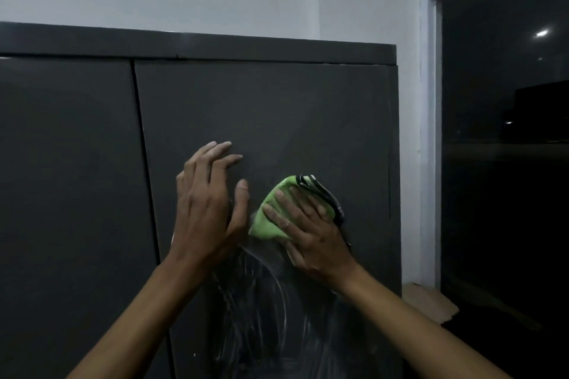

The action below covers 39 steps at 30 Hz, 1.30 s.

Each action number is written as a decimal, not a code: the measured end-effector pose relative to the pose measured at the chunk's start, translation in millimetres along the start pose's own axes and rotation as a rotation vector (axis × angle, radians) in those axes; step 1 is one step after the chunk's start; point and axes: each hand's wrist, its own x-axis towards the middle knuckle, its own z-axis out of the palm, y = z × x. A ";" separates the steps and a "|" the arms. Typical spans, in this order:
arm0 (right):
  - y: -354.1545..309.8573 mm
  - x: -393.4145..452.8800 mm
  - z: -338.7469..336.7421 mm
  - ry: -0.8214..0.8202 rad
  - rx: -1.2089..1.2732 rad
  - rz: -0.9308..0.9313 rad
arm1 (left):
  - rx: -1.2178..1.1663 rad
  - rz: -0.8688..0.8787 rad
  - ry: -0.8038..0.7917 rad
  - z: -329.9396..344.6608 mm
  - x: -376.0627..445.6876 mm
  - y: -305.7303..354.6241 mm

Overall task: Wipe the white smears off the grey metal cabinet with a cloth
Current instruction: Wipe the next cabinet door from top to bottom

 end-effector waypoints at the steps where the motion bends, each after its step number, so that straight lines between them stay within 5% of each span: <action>1: 6.5 -3.0 -2.0 0.004 0.010 -0.036 | 0.001 0.001 -0.007 0.7 -3.5 3.0; 7: 72.0 34.7 -26.3 0.230 -0.010 0.361 | 0.013 -0.008 -0.072 -0.7 -18.2 13.6; 15: 120.5 104.4 -53.3 0.287 0.008 0.716 | 0.058 -0.024 -0.102 -11.8 -27.1 9.2; 18: 88.0 100.5 -39.7 0.227 -0.031 0.641 | 0.061 -0.058 -0.102 -14.2 -30.6 8.3; 28: -24.8 8.5 18.3 -0.082 0.032 -0.235 | 0.034 -0.083 -0.050 -18.9 -42.9 1.6; 31: -24.7 -0.6 21.3 -0.134 0.080 -0.376 | 0.035 -0.080 -0.059 -23.1 -45.4 -1.3; 34: -10.7 16.1 13.7 -0.074 0.067 -0.297 | 0.031 -0.087 -0.076 -31.1 -44.9 -11.4; 39: 11.1 79.0 -4.4 0.156 -0.032 0.284 | 0.068 -0.099 -0.074 -52.0 -44.2 -42.9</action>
